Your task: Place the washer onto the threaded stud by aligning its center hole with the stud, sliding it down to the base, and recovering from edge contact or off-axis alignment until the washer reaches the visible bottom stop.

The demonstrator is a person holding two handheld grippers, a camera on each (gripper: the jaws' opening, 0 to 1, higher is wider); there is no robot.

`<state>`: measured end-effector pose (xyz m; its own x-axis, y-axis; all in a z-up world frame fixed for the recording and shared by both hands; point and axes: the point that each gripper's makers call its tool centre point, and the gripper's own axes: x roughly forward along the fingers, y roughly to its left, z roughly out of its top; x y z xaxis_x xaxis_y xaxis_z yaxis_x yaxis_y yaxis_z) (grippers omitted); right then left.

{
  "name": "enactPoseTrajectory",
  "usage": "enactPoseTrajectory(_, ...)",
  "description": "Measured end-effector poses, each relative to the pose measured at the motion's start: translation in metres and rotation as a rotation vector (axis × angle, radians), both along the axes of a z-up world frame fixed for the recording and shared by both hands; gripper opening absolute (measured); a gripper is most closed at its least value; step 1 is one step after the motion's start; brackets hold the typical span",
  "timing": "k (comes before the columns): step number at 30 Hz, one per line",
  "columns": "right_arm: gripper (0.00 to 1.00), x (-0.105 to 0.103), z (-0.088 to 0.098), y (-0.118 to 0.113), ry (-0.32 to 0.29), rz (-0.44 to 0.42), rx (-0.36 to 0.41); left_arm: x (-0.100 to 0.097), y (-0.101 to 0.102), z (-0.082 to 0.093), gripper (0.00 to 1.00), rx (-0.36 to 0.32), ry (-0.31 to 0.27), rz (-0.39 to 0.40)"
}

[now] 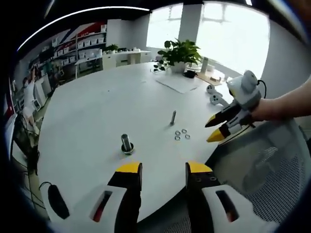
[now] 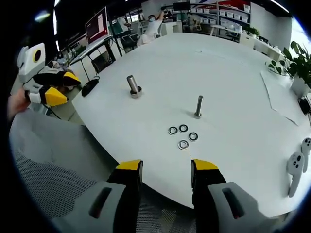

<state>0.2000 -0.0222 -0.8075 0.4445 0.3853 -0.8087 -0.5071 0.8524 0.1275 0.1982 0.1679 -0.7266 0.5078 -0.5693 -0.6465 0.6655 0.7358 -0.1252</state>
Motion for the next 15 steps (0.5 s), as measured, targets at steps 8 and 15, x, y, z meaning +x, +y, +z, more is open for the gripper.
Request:
enactPoseTrajectory(8, 0.42, 0.0011, 0.0007, 0.0006, -0.005, -0.001, 0.003, 0.0, 0.0012, -0.0015, 0.34, 0.005, 0.006, 0.005)
enactPoseTrajectory(15, 0.42, 0.0045, 0.005, 0.0021, -0.016, -0.009, 0.019, 0.0023, 0.002, -0.0009, 0.34, 0.0, 0.002, 0.011)
